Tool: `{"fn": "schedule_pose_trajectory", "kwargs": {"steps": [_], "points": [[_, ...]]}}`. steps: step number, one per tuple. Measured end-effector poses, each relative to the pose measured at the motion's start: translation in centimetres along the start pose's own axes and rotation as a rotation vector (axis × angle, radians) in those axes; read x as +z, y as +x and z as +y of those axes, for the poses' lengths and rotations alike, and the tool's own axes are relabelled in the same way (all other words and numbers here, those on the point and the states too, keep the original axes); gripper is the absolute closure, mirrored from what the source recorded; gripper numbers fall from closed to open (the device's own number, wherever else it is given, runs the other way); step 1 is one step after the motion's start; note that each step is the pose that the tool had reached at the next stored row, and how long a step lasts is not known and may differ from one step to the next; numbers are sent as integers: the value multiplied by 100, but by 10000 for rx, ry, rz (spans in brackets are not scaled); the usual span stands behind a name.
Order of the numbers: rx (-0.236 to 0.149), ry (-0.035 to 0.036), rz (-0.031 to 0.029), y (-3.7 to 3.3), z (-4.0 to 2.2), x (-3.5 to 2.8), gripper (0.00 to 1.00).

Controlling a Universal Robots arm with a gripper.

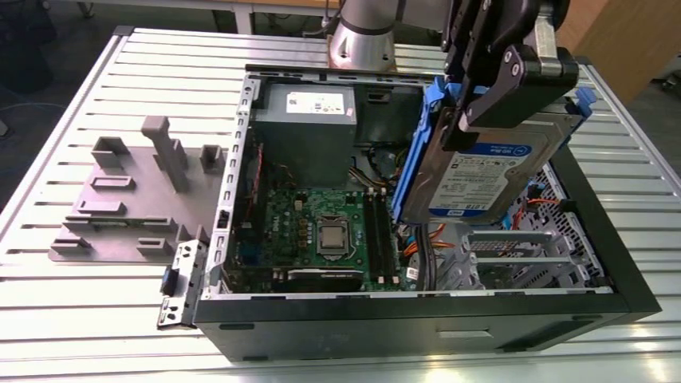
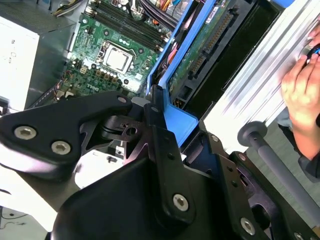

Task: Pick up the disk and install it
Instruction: 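Pick up the disk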

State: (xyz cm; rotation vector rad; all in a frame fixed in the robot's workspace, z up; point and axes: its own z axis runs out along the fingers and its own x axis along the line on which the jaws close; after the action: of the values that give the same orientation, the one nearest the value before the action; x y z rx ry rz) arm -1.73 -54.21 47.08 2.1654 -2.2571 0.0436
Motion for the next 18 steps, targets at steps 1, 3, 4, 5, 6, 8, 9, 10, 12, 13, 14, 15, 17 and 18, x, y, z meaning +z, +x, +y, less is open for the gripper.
{"fn": "schedule_pose_trajectory", "kwargs": {"steps": [1,3,4,5,6,8,9,10,12,13,14,15,17,18], "points": [[-25,0,2,1,-3,1,64],[-57,1,1,3,-18,5,64],[-66,2,1,5,-30,8,64],[-69,3,0,6,-46,10,64],[-71,3,-1,8,-64,12,64],[-77,3,0,11,-105,14,64],[-79,2,1,12,-125,15,64],[-84,2,3,12,-140,16,64],[-93,3,2,13,-161,22,64],[-95,3,0,16,-170,25,64],[-96,3,-1,22,-177,29,64],[-98,3,0,32,-182,31,64],[-99,3,0,54,-191,37,64],[-100,3,0,62,-198,40,64]]}}
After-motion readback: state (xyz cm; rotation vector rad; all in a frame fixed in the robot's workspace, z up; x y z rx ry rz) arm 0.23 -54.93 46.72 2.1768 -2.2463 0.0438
